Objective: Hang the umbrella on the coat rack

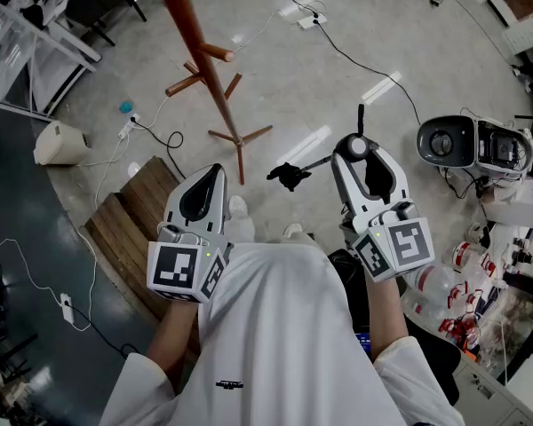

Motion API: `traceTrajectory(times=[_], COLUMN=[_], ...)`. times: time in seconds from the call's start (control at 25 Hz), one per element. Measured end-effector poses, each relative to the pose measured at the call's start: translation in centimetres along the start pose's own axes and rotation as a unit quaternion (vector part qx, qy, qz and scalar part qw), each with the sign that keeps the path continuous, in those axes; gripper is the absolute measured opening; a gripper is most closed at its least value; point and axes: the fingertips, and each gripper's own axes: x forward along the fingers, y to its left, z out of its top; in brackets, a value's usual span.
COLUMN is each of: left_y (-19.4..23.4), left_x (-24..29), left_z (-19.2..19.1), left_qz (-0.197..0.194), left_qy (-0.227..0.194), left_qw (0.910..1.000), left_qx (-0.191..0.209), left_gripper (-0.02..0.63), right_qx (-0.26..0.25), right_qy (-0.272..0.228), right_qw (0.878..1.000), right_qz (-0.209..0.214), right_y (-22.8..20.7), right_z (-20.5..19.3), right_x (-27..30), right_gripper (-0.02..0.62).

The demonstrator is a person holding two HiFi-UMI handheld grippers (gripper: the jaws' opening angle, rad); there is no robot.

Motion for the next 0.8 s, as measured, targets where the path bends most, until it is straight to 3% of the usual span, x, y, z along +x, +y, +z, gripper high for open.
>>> traceTrajectory(times=[0.28, 0.52, 0.8], left_y=[-11.8, -15.3, -19.4], left_x=[0.1, -0.5, 1.8], left_z=[-0.7, -1.5, -1.1], left_qz=[0.034, 0.051, 0.039], left_qy=[-0.013, -0.004, -0.001], left_qw=[0.9993, 0.9985, 0.9987], left_qx=[0.012, 0.021, 0.034], left_gripper=[0.003, 0.003, 0.003], right_qx=[-0.02, -0.012, 0.001], right_qy=[0.004, -0.002, -0.017], right_qw=[1.0, 1.0, 1.0], right_qz=[0.001, -0.014, -0.014], right_y=[-7.6, -11.8, -15.6], right_z=[-2.9, -3.9, -3.8], right_x=[-9.9, -14.0, -16.4], right_gripper=[0.193, 0.193, 0.192])
